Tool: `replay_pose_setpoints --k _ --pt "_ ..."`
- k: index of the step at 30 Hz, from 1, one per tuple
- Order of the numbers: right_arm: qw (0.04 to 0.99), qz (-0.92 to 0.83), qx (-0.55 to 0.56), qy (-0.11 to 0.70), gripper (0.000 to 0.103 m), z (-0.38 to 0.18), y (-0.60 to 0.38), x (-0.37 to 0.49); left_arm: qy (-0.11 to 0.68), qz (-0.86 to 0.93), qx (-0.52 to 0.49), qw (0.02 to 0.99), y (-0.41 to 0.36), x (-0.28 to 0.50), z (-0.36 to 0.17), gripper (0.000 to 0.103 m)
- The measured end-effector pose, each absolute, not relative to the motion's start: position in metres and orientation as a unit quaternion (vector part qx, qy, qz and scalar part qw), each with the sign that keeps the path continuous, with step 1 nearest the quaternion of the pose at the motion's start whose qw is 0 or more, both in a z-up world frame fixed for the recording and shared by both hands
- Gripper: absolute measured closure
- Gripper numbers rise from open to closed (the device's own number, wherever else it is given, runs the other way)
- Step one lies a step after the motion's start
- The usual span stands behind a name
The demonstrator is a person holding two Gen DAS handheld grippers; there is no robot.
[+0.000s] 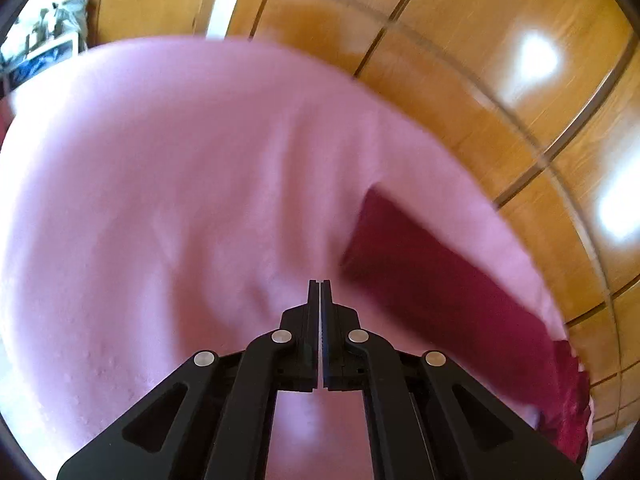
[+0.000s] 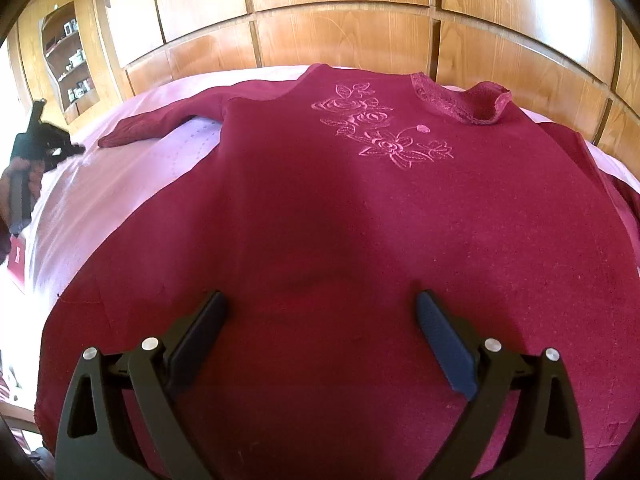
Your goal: Fold small clothes
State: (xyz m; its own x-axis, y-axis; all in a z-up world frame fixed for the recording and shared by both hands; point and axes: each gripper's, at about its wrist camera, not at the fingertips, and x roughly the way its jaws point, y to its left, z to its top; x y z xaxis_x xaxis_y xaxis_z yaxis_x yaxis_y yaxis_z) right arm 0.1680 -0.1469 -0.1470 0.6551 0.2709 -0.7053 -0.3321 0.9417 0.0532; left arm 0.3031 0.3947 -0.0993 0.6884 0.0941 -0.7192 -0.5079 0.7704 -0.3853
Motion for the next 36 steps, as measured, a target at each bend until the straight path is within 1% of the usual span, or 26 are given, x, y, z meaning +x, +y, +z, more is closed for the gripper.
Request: replay_pose_setpoints --k 3,4,5,6,7,8,9,10,11,12,13,14,15,16,17,18,20,23,25,27,30,32,35,36 --pt "0.909 0.166 -0.04 0.38 0.007 -0.147 -0.147 0.168 0.364 0.147 -0.265 0.881 0.383 0.316 -0.088 0.103" --pt "0.909 0.166 -0.041 0.38 0.007 -0.147 -0.147 0.168 0.369 0.138 -0.264 0.88 0.383 0.319 -0.088 0.098" --pt "0.909 0.165 -0.041 0.38 0.007 -0.147 -0.147 0.168 0.376 0.13 -0.266 0.878 0.384 0.323 -0.09 0.07" --pt "0.909 0.166 -0.041 0.38 0.007 -0.147 -0.147 0.168 0.383 0.13 -0.268 0.874 0.383 0.328 -0.093 0.035" --pt "0.909 0.166 -0.041 0.38 0.007 -0.147 -0.147 0.168 0.38 0.139 -0.273 0.873 0.386 0.331 -0.096 0.028" --pt "0.909 0.166 -0.041 0.38 0.007 -0.147 -0.147 0.168 0.371 0.146 -0.279 0.873 0.388 0.331 -0.097 0.027" --pt "0.909 0.166 -0.042 0.38 0.007 -0.147 -0.146 0.168 0.368 0.149 -0.28 0.874 0.39 0.334 -0.099 0.027" --pt "0.909 0.165 -0.042 0.38 0.007 -0.147 -0.147 0.168 0.371 0.149 -0.274 0.874 0.389 0.34 -0.1 0.03" --pt "0.909 0.165 -0.042 0.38 0.007 -0.147 -0.147 0.168 0.379 0.149 -0.262 0.875 0.387 0.348 -0.102 0.039" --pt "0.909 0.165 -0.043 0.38 0.007 -0.147 -0.146 0.169 0.39 0.148 -0.246 0.875 0.383 0.355 -0.105 0.046" --pt "0.909 0.165 -0.043 0.38 0.007 -0.147 -0.147 0.169 0.407 0.151 -0.223 0.873 0.38 0.363 -0.11 0.048" --pt "0.909 0.165 -0.044 0.38 0.007 -0.147 -0.147 0.169 0.416 0.159 -0.21 0.871 0.379 0.369 -0.115 0.056" --pt "0.909 0.164 -0.044 0.38 0.007 -0.147 -0.147 0.169 0.422 0.16 -0.203 0.869 0.379 0.371 -0.119 0.077" --pt "0.909 0.163 -0.044 0.38 0.007 -0.147 -0.147 0.169 0.43 0.159 -0.195 0.867 0.377 0.373 -0.123 0.082" --pt "0.909 0.163 -0.044 0.38 0.007 -0.147 -0.147 0.169 0.428 0.166 -0.182 0.87 0.374 0.372 -0.123 0.09" --pt "0.909 0.163 -0.044 0.38 0.007 -0.147 -0.147 0.169 0.422 0.167 -0.173 0.874 0.371 0.369 -0.122 0.093" --pt "0.909 0.163 -0.045 0.38 0.007 -0.147 -0.146 0.169 0.405 0.174 -0.164 0.883 0.367 0.36 -0.116 0.094" --pt "0.909 0.164 -0.044 0.38 0.007 -0.147 -0.147 0.169 0.364 0.183 -0.186 0.894 0.367 0.332 -0.1 0.094" --pt "0.909 0.163 -0.045 0.38 0.007 -0.147 -0.146 0.169 0.353 0.194 -0.193 0.895 0.371 0.314 -0.096 0.095" --pt "0.91 0.163 -0.045 0.379 0.007 -0.147 -0.147 0.169 0.362 0.218 -0.178 0.888 0.374 0.308 -0.102 0.095" --pt "0.909 0.164 -0.045 0.379 0.007 -0.147 -0.147 0.169 0.407 0.239 -0.17 0.865 0.382 0.317 -0.132 0.095" --pt "0.909 0.164 -0.044 0.379 0.007 -0.147 -0.147 0.169 0.404 0.251 -0.15 0.867 0.376 0.318 -0.131 0.095" --pt "0.91 0.164 -0.044 0.379 0.007 -0.147 -0.148 0.17 0.408 0.258 -0.167 0.86 0.374 0.316 -0.123 0.095" --pt "0.91 0.165 -0.044 0.379 0.007 -0.147 -0.148 0.17 0.405 0.262 -0.17 0.859 0.372 0.311 -0.117 0.094"
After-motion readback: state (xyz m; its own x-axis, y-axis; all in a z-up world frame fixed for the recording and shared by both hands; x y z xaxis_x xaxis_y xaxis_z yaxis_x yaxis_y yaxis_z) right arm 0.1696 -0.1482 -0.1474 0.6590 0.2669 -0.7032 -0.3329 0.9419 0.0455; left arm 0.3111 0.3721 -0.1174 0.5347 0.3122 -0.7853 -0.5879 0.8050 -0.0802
